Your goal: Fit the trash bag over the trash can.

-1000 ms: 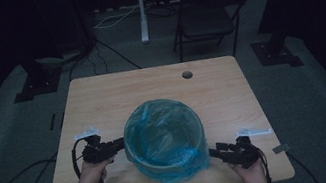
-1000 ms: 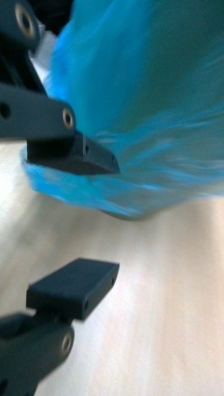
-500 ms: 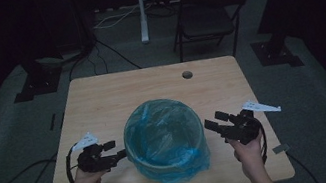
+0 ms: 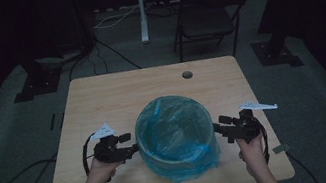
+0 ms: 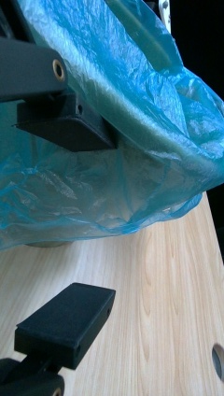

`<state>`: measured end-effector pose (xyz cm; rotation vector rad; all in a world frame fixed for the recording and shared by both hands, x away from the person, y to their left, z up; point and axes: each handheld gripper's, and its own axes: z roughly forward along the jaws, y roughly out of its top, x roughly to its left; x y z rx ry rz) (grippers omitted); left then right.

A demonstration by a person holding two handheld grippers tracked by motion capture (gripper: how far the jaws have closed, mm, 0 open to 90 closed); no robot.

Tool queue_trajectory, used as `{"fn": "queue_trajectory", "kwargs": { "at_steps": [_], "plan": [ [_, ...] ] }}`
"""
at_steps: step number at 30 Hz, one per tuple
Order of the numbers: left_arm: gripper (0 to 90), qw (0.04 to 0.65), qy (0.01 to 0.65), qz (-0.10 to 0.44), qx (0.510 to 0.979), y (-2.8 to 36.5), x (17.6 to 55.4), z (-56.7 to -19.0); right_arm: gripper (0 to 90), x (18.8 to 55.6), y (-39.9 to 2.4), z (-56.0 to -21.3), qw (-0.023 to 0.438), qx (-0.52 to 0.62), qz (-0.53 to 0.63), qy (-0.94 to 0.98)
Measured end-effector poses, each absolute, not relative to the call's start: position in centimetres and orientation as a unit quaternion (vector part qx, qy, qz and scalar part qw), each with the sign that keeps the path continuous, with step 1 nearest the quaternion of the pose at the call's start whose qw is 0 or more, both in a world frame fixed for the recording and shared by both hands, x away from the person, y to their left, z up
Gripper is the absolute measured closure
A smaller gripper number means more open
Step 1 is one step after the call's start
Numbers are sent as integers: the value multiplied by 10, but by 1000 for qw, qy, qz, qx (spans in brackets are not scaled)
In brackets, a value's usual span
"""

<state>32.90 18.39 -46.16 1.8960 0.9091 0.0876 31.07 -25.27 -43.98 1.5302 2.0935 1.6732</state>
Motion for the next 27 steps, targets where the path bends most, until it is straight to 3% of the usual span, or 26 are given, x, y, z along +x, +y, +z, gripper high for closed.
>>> {"fn": "queue_trajectory", "kwargs": {
  "at_steps": [11, 15, 17, 19, 21, 27],
  "plan": [
    [289, 494, 377, 43, 782, 171, 346, -461, 218, 343, -267, -437, 21, 500, 530, 685],
    [282, 481, 384, 90, 783, 172, 346, -464, 194, 345, -274, -434, 57, 503, 524, 685],
    [172, 464, 396, 109, 785, 174, 345, -467, 194, 346, -285, -431, 73, 513, 538, 665],
    [172, 454, 410, 116, 783, 180, 344, -469, 194, 346, -291, -429, 76, 518, 547, 653],
    [8, 453, 418, 103, 781, 186, 344, -470, 194, 345, -304, -420, 92, 521, 571, 628],
    [2, 472, 409, 131, 770, 200, 333, -473, 184, 347, -289, -393, 90, 464, 624, 622]
  ]
}}
